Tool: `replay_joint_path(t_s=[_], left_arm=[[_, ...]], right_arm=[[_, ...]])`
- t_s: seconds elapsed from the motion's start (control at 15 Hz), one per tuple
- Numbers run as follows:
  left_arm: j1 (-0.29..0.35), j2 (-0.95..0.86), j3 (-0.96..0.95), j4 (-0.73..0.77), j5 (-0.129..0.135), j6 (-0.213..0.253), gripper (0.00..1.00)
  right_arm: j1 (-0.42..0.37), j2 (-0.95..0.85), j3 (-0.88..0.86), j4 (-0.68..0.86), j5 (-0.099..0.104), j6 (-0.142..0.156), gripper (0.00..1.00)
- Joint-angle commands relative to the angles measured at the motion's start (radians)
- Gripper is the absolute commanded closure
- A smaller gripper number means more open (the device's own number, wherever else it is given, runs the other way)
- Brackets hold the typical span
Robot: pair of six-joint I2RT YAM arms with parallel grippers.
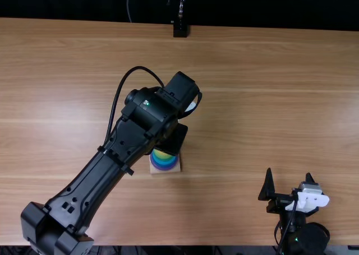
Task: Build the Hanoi tower: stack the rings onto the peg from bottom to top in this color order: purple, dark blue, light blue, dark green, light green, yellow, orange.
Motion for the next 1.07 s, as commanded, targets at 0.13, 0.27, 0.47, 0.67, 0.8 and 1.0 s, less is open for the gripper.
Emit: replay_joint_path(t_s=[0.13,0.27,0.47,0.67,0.8,1.0], left_arm=[[-0.009,0.016,0.025,0.006,0.004,-0.013,0.33],[-0.001,0.009,0.024,0.006,0.034,-0.013,0.00],[0.019,-0.005,0.007,0.079,0.120,-0.013,0.00],[0.085,-0.105,0.001,0.274,0.122,-0.013,0.00],[0.136,-0.217,-0.091,0.420,0.109,-0.010,0.00],[0.252,-0.467,-0.381,0.777,0.102,-0.008,0.00]], right_arm=[[-0.006,-0.012,-0.034,-0.010,0.002,0.004,0.00],[-0.006,-0.012,-0.035,-0.010,0.002,0.004,0.00],[-0.006,-0.012,-0.034,-0.010,0.001,0.004,0.00],[-0.006,-0.012,-0.034,-0.010,0.002,0.004,0.00],[-0.006,-0.012,-0.034,-0.010,0.001,0.004,0.00],[-0.006,-0.012,-0.034,-0.010,0.002,0.004,0.00]])
